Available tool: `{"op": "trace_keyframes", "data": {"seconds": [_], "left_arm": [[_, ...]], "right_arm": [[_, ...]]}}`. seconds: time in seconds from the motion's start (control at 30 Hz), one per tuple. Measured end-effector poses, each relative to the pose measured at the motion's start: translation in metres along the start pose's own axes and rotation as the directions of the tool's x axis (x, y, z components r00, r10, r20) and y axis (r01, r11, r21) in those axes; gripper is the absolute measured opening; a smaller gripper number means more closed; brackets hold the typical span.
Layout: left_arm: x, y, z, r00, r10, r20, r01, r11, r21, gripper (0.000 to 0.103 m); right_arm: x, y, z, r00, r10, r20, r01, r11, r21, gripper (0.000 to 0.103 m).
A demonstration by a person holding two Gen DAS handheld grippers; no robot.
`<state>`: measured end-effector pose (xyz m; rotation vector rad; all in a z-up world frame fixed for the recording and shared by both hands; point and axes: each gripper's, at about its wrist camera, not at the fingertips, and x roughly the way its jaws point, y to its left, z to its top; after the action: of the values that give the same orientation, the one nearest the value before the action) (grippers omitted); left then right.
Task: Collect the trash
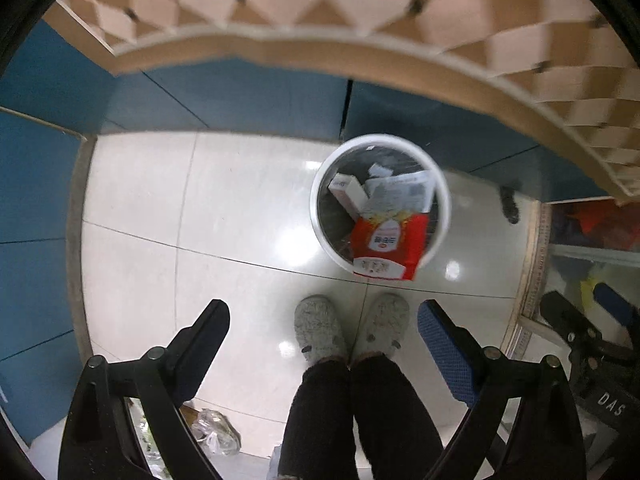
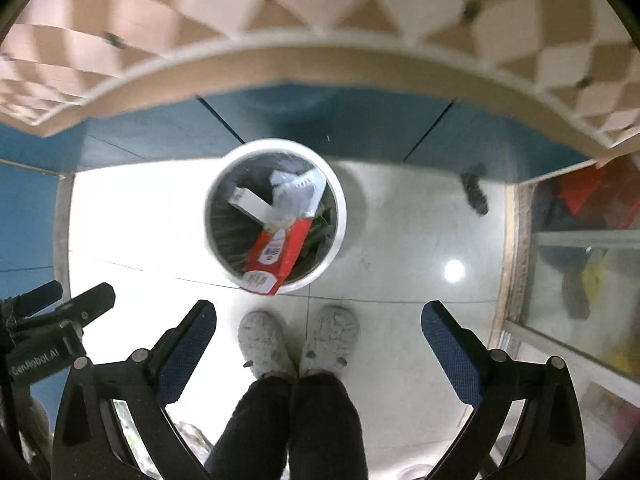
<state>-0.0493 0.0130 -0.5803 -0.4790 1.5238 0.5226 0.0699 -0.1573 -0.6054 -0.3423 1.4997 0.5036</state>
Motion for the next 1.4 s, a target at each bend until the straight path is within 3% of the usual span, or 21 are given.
{"op": "trace_keyframes", "data": {"seconds": [0.37,0.6,0.77,1.0,1.07,1.13,1.4], "left_arm": [[-0.185,0.008,-0.047,0.986,-0.059,0.156,0.058,0.998,0.011,0.096],[-0.287,0.019,-0.076,0.951,-0.132,0.281,0.112,0.990,0.086,0.096],[-0.338,0.030,-0.096,0.922,-0.217,0.321,0.181,0.974,0.139,0.096],[-0.393,0.034,-0.126,0.881,-0.325,0.344,0.272,0.942,0.194,0.096],[-0.406,0.034,-0.133,0.870,-0.336,0.360,0.280,0.939,0.199,0.103],[-0.416,0.036,-0.140,0.859,-0.339,0.384,0.282,0.939,0.199,0.103],[-0.420,0.033,-0.152,0.851,-0.349,0.393,0.295,0.936,0.193,0.103]], "right_arm": [[-0.205,0.002,-0.030,0.989,0.028,0.143,-0.026,1.000,-0.014,0.103],[-0.334,0.010,-0.072,0.966,0.047,0.252,-0.054,0.998,0.018,0.103],[-0.407,0.019,-0.110,0.944,0.071,0.322,-0.088,0.995,0.041,0.103],[-0.472,0.028,-0.146,0.915,0.138,0.379,-0.155,0.988,0.014,0.103],[-0.485,0.030,-0.152,0.904,0.170,0.391,-0.182,0.983,-0.005,0.103],[-0.495,0.029,-0.156,0.895,0.204,0.396,-0.213,0.977,-0.023,0.103],[-0.510,0.026,-0.166,0.886,0.255,0.388,-0.245,0.967,-0.075,0.103]]}}
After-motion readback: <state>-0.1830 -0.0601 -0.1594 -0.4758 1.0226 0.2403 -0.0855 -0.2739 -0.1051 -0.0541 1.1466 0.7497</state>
